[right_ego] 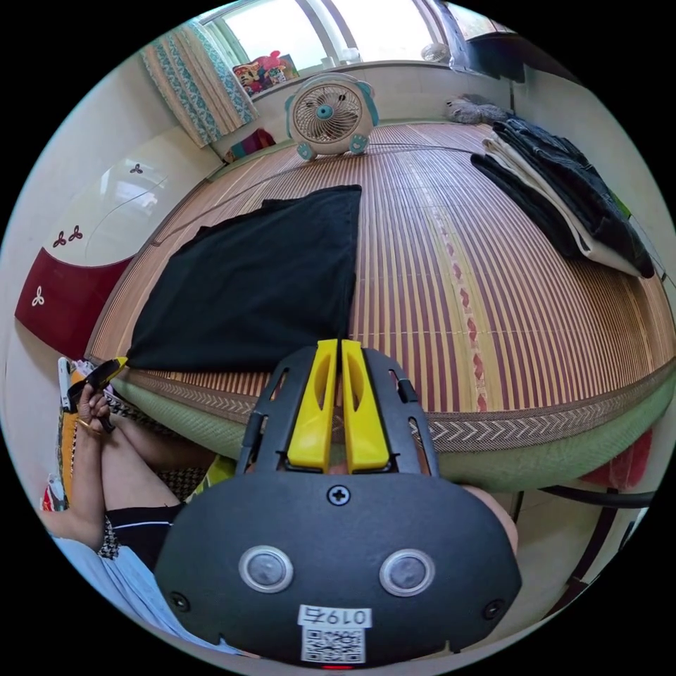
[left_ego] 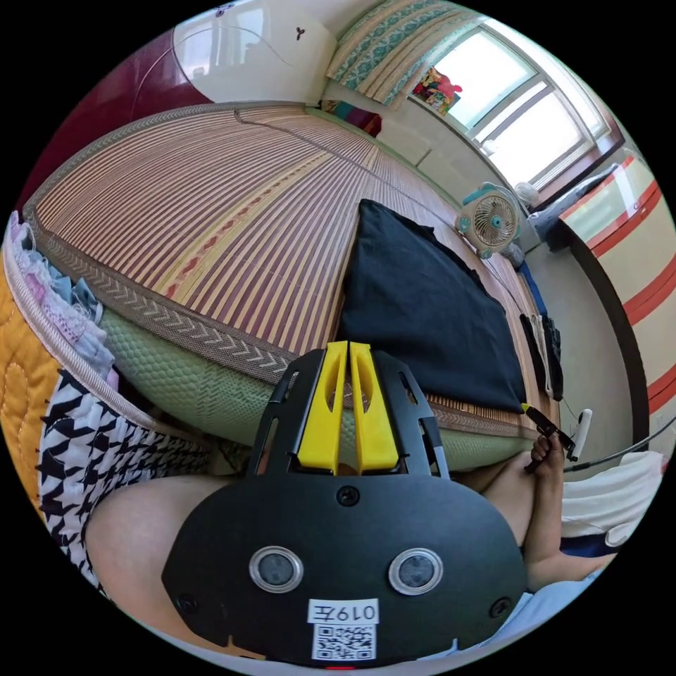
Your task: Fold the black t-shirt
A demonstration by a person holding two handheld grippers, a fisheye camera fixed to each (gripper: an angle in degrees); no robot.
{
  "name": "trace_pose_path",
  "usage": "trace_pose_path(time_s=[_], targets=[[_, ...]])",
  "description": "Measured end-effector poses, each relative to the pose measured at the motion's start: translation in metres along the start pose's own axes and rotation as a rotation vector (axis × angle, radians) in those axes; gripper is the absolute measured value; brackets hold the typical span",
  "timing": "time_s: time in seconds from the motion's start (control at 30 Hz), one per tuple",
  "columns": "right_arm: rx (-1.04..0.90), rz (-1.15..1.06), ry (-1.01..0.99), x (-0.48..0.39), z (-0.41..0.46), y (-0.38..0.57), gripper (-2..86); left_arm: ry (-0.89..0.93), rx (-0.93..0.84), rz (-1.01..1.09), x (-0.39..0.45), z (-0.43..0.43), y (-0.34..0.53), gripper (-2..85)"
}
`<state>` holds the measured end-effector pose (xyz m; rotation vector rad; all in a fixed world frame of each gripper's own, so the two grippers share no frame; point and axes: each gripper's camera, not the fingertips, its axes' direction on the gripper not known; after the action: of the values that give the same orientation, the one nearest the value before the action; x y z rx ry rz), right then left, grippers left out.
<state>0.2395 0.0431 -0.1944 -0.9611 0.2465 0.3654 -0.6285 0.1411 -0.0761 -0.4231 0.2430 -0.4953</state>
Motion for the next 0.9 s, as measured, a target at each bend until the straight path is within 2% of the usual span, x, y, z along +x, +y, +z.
trace_pose_path(time_s=[0.3,0.5,0.9], targets=[[-0.051,-0.025,0.031,-0.031,-0.006,-0.003,2.5,-0.015,-0.037,0.005,-0.005,0.000,-0.017,1.0],[-0.008,0.080,-0.185,-0.028,-0.029,0.012,6.1,0.069,0.018,-0.023,-0.020,-0.013,-0.024,1.3],[-0.107,-0.266,0.015,-0.149,-0.024,0.016,5.7,0.050,-0.053,0.019,-0.023,0.003,-0.052,1.1]])
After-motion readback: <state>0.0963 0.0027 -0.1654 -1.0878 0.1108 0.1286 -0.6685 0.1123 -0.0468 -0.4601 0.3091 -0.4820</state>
